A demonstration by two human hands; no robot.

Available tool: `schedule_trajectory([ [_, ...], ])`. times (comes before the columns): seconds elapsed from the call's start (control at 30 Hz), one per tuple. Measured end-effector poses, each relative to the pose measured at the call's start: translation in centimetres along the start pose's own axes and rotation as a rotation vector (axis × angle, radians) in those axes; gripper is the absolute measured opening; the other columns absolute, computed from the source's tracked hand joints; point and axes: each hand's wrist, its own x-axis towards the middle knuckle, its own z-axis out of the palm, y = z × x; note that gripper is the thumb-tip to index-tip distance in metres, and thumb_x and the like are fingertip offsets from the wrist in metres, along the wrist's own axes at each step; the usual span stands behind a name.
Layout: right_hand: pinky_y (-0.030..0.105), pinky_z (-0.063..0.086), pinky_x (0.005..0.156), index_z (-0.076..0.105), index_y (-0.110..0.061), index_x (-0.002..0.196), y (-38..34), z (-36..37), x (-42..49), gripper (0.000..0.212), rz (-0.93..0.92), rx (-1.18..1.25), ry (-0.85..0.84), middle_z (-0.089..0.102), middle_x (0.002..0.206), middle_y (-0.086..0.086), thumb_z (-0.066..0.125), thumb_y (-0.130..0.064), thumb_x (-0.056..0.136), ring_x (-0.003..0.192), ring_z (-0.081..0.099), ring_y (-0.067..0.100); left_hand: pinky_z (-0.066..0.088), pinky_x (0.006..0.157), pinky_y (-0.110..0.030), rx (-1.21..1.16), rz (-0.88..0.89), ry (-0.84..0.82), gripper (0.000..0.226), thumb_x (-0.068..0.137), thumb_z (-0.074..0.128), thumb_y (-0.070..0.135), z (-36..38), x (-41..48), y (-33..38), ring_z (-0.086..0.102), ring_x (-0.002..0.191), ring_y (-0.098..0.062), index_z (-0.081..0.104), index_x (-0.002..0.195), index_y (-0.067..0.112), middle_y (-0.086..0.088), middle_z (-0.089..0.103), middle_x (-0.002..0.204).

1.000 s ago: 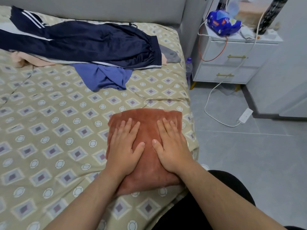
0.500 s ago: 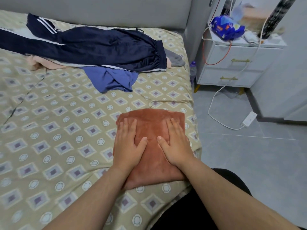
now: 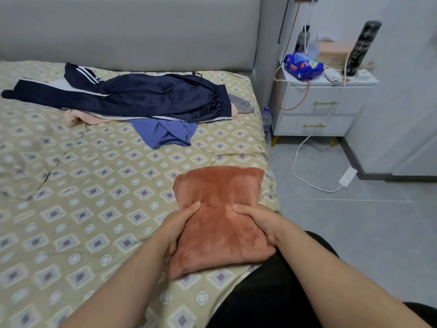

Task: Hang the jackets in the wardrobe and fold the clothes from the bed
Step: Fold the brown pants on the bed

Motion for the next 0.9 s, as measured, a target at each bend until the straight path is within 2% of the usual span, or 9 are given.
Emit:
schedule_trajectory([
  [0.17, 0.047, 0.057, 0.091, 0.069, -0.006, 0.116, 0.3, -0.5, -0.1, 0.052, -0.009, 0.018, -0.012, 0.075, 0.104, 0.017, 0.086, -0.031, 0.073, 0.096, 0.073, 0.033, 0.052, 0.096, -0.04, -0.081, 0.015, -0.026, 0.05, 0.084, 0.072, 0.047, 1.5, -1.5, -0.3, 0.071, 0.103, -0.03, 0.071, 0.117, 0.008, -0.016, 0.073, 0.111],
  [0.3, 0.051, 0.057, 0.09, 0.068, -0.008, 0.117, 0.4, -0.6, -0.1, 0.055, -0.049, 0.057, 0.002, 0.075, 0.103, 0.017, 0.087, -0.029, 0.07, 0.095, 0.073, 0.033, 0.051, 0.093, -0.039, -0.112, 0.029, -0.062, 0.05, 0.089, 0.066, 0.047, 2.2, -1.5, -0.4, 0.07, 0.107, -0.029, 0.069, 0.119, 0.008, -0.016, 0.072, 0.115],
  [0.47, 0.05, 0.057, 0.091, 0.069, -0.012, 0.115, 0.4, -1.4, -0.6, 0.045, -0.153, 0.153, 0.004, 0.076, 0.103, 0.014, 0.086, -0.023, 0.075, 0.096, 0.073, 0.03, 0.045, 0.105, -0.044, -0.155, 0.052, -0.088, 0.059, 0.082, 0.071, 0.046, 3.1, -0.1, -0.3, 0.067, 0.113, -0.031, 0.066, 0.124, 0.005, -0.019, 0.068, 0.121],
  [0.63, 0.053, 0.055, 0.092, 0.066, -0.009, 0.122, -0.5, -4.5, -1.2, 0.058, -0.26, 0.348, 0.012, 0.071, 0.114, 0.021, 0.085, -0.026, 0.07, 0.105, 0.069, 0.036, 0.048, 0.1, -0.044, -0.101, 0.121, -0.146, 0.058, 0.083, 0.072, 0.045, 7.0, 1.1, 3.0, 0.067, 0.112, -0.032, 0.065, 0.125, 0.006, -0.02, 0.069, 0.12],
  [0.73, 0.057, 0.051, 0.096, 0.059, -0.007, 0.131, -0.9, -6.5, -0.9, 0.066, -0.259, 0.514, 0.019, 0.067, 0.122, 0.025, 0.084, -0.026, 0.074, 0.112, 0.065, 0.04, 0.046, 0.104, -0.046, -0.035, 0.149, -0.18, 0.061, 0.08, 0.075, 0.047, 10.2, 2.1, 5.0, 0.067, 0.113, -0.032, 0.065, 0.125, 0.008, -0.018, 0.069, 0.121],
  [0.83, 0.059, 0.046, 0.103, 0.058, -0.006, 0.133, -1.2, -8.8, -0.5, 0.059, -0.261, 0.603, 0.029, 0.064, 0.125, 0.026, 0.078, -0.026, 0.081, 0.117, 0.063, 0.041, 0.043, 0.108, -0.048, 0.004, 0.181, -0.206, 0.066, 0.076, 0.078, 0.051, 13.3, 3.4, 6.7, 0.066, 0.114, -0.032, 0.065, 0.126, 0.01, -0.017, 0.069, 0.121],
  [0.9, 0.057, 0.046, 0.105, 0.059, -0.006, 0.133, -1.7, -11.3, -0.7, 0.054, -0.284, 0.595, 0.063, 0.065, 0.125, 0.025, 0.074, -0.026, 0.085, 0.117, 0.063, 0.04, 0.045, 0.105, -0.048, 0.036, 0.193, -0.219, 0.062, 0.078, 0.076, 0.05, 15.9, 4.4, 7.5, 0.067, 0.112, -0.03, 0.066, 0.124, 0.011, -0.016, 0.07, 0.118],
])
